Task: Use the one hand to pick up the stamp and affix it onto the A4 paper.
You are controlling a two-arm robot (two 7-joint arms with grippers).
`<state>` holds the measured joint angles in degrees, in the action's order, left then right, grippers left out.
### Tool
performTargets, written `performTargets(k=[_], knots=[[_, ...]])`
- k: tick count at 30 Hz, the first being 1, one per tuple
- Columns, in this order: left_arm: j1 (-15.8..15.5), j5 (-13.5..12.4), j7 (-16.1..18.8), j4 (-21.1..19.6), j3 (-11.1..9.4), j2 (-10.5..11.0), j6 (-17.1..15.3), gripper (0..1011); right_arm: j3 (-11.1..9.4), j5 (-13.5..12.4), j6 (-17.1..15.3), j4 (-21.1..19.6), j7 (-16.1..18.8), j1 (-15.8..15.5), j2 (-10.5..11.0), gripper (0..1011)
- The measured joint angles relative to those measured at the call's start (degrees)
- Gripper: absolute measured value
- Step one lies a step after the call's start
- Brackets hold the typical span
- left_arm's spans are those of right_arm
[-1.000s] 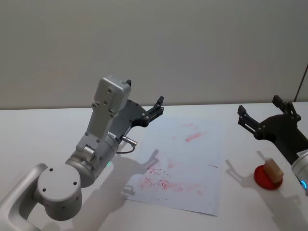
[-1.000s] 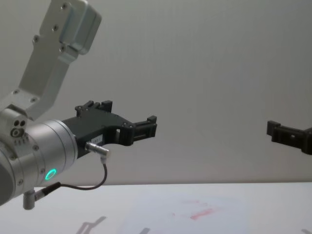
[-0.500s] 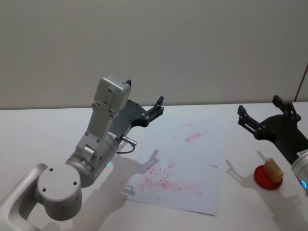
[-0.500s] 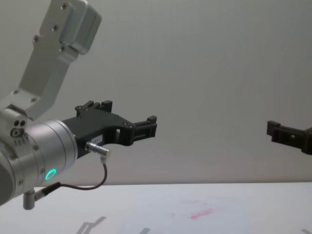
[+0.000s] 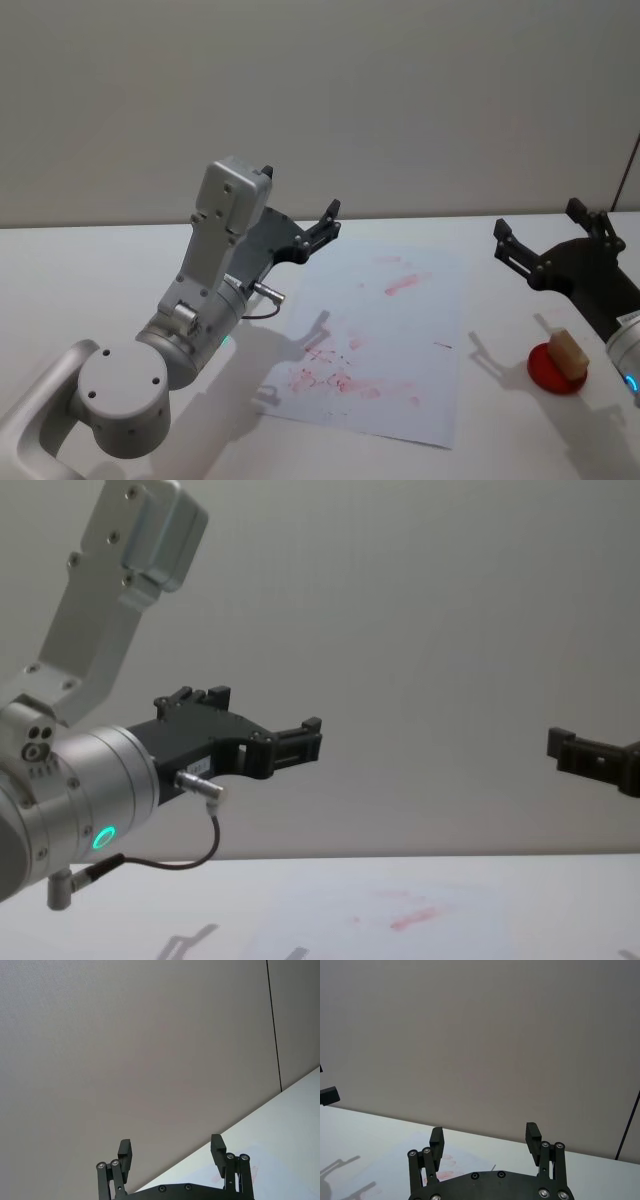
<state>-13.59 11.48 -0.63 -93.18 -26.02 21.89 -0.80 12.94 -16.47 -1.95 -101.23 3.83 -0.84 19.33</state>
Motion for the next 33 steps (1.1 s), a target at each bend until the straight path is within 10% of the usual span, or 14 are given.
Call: performTargets(k=[33], knots=[[0.0,0.0,0.0,0.0,0.0,0.0,0.0,1001,-0.64,0.35,-1.58,-2.05,-1.1,-2.02,1.37,1001]])
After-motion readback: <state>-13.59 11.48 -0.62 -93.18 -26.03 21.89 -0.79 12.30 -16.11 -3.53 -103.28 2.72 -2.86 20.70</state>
